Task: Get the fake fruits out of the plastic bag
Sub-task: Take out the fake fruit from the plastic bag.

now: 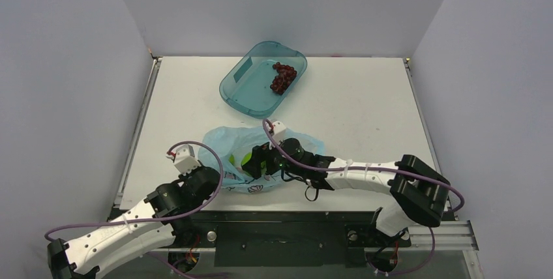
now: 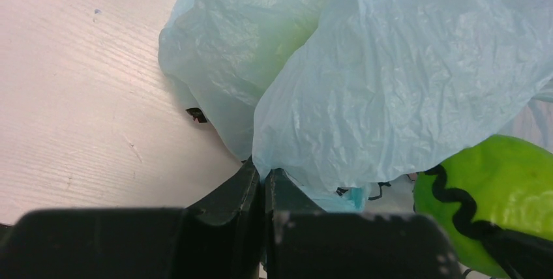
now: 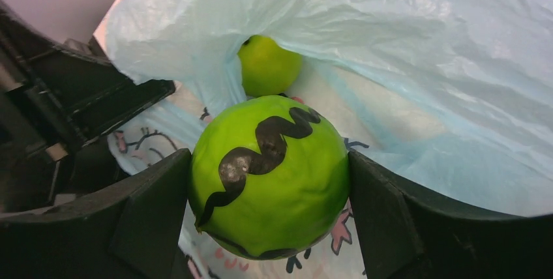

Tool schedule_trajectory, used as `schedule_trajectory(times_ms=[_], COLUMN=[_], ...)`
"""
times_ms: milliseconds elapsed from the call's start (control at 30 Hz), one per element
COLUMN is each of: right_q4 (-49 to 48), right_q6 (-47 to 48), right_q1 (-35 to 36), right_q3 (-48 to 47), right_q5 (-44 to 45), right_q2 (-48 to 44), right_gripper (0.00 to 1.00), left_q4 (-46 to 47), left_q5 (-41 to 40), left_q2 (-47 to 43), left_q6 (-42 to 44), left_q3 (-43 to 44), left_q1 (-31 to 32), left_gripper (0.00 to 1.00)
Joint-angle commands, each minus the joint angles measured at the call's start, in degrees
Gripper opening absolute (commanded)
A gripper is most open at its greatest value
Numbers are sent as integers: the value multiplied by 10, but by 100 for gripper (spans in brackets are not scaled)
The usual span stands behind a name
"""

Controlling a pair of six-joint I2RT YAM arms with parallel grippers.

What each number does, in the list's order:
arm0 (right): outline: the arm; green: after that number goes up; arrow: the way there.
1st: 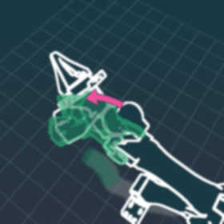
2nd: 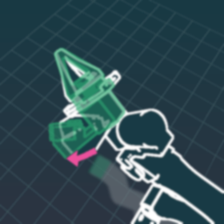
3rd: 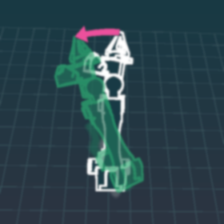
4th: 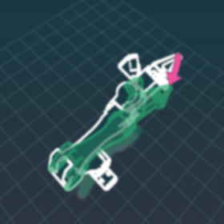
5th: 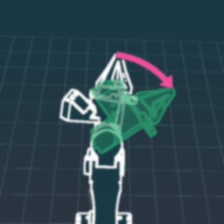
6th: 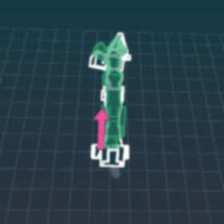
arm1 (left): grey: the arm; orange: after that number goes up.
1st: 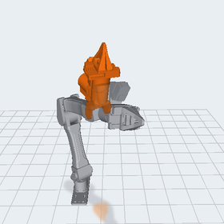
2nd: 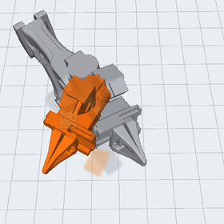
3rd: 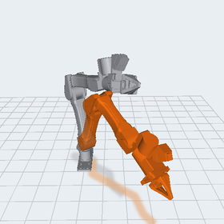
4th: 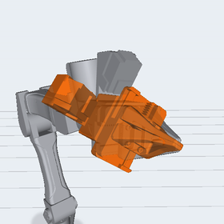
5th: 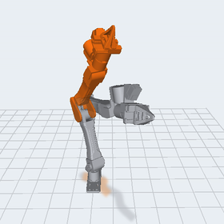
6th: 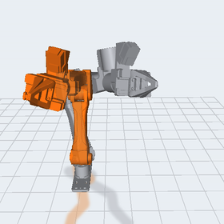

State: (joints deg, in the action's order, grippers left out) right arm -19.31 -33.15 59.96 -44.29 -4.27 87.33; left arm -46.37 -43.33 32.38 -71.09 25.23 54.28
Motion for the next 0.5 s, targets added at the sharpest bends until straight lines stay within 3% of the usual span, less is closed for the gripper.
schedule_trajectory(times_ms=[0,200,467], right_q4=[-23,13,40], right_q6=[9,26,38], right_q1=[-4,-12,-62], right_q3=[6,-26,-100], right_q5=[-40,-25,0], right_q2=[-62,-125,-109], right_gripper=[0,0,0], left_q4=[-11,-12,-7], left_q5=[-19,-14,-4], left_q2=[-10,-5,-4], left_q6=[-2,1,0], left_q3=[7,10,2], left_q1=[-1,0,-1], left_gripper=[0,0,0])
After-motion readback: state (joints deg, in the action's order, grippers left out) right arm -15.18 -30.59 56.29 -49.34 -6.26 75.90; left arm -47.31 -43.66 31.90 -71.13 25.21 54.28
